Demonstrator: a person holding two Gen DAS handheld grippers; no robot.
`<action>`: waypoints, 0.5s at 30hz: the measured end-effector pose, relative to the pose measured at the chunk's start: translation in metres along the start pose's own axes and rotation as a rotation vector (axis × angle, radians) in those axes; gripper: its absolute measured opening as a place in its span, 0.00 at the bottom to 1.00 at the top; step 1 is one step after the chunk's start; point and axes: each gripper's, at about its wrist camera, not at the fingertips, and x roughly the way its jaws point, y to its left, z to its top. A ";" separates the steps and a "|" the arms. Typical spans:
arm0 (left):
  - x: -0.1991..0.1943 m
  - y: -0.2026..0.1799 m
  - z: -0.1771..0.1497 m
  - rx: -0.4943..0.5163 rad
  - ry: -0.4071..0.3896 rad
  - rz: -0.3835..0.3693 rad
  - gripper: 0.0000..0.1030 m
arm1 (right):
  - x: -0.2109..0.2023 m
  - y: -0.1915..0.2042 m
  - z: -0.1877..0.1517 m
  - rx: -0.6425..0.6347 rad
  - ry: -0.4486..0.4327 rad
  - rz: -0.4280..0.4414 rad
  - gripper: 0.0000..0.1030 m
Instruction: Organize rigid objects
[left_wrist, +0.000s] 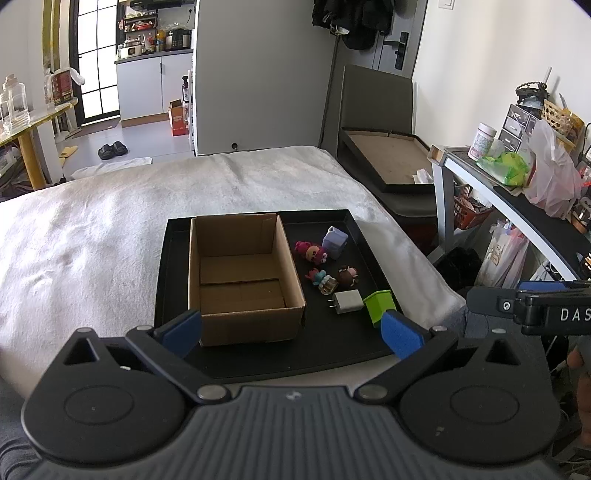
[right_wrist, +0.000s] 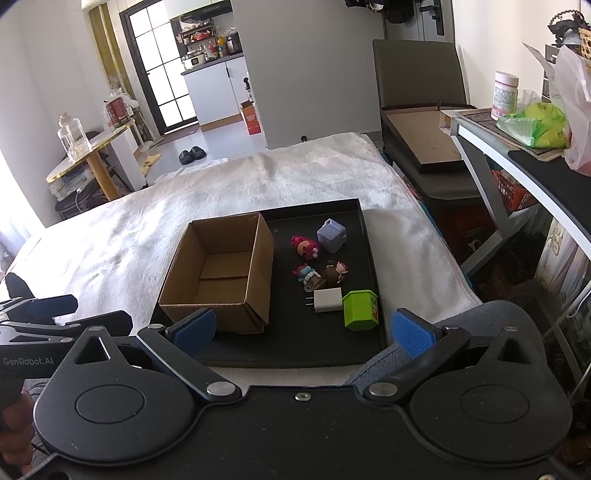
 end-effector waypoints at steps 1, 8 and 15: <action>0.000 0.000 0.000 0.001 0.001 0.000 0.99 | 0.000 0.000 0.000 0.001 0.001 0.001 1.00; -0.001 0.001 0.001 0.002 -0.007 0.001 0.99 | -0.002 -0.001 0.001 0.004 -0.001 0.000 1.00; -0.003 -0.001 0.000 0.006 -0.012 -0.003 0.99 | -0.003 0.000 0.000 0.000 -0.006 -0.006 1.00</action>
